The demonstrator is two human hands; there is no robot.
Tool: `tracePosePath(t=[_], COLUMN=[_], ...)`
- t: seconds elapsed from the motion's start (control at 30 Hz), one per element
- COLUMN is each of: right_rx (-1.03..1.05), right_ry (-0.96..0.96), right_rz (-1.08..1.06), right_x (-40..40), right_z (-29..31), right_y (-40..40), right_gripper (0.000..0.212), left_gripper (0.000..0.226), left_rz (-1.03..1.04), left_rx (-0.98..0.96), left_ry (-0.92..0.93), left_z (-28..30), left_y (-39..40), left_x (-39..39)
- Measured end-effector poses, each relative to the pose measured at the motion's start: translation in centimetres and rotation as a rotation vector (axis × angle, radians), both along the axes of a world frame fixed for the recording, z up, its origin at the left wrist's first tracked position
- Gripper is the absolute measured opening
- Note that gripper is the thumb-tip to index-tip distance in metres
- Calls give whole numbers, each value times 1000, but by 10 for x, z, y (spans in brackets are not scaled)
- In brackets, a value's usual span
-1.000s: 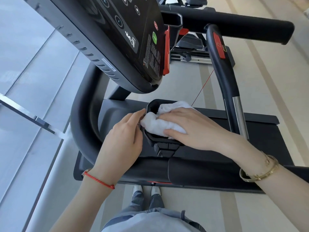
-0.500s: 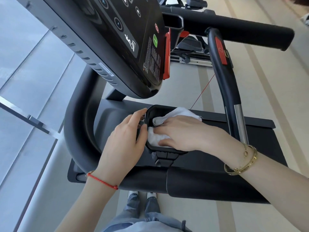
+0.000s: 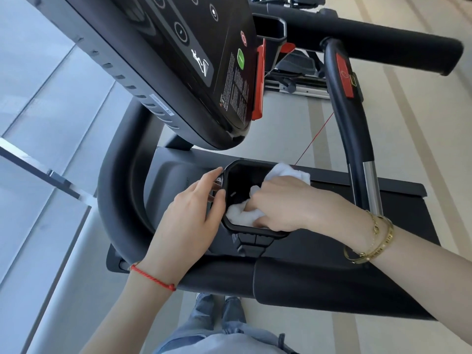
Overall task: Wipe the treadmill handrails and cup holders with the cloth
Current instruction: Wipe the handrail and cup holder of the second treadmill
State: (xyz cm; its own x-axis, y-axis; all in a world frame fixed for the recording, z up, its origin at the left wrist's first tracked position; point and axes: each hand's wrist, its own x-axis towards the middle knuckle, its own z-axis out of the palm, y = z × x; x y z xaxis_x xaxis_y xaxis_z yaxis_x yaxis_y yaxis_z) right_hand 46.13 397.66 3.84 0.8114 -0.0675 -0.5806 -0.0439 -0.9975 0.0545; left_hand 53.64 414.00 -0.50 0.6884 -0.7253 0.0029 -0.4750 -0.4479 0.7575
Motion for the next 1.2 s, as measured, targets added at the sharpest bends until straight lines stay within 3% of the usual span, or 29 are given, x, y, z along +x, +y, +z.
tracePosePath(t=[0.13,0.3,0.43,0.67,0.8,0.93,1.07,1.2], right_rx=[88,159,128,-9,-92,-108,70,151], right_ry=[-224,-334,-330,-74,-26,-82,-135,-383], right_rz=[-49,-79,22,84,95,6,-66,-110], right_x=[-15,-17,-11,5,3,-3,-17,-38], right_z=[-4,-12,-16,-17,-5,-7,-4,-2], right_y=[-3,-8,-7,-2,-1,1,-1,6], right_gripper=[19,19,21,23,26,18,12,16], left_gripper=[41,38,38,41,43,43,44,46], left_rz=[-12,-17,-29,-57,-54,-57,-56,-54], left_rx=[12,-2,-3,24,30,28,27,17], left_ry=[-8,13,16,11,14,-1,-11,-13], left_z=[0,-1,0,1,1,1,1,0], left_y=[-2,-4,-6,-7,-5,-4,-3,-3], left_x=[0,3,5,6,6,5,3,2])
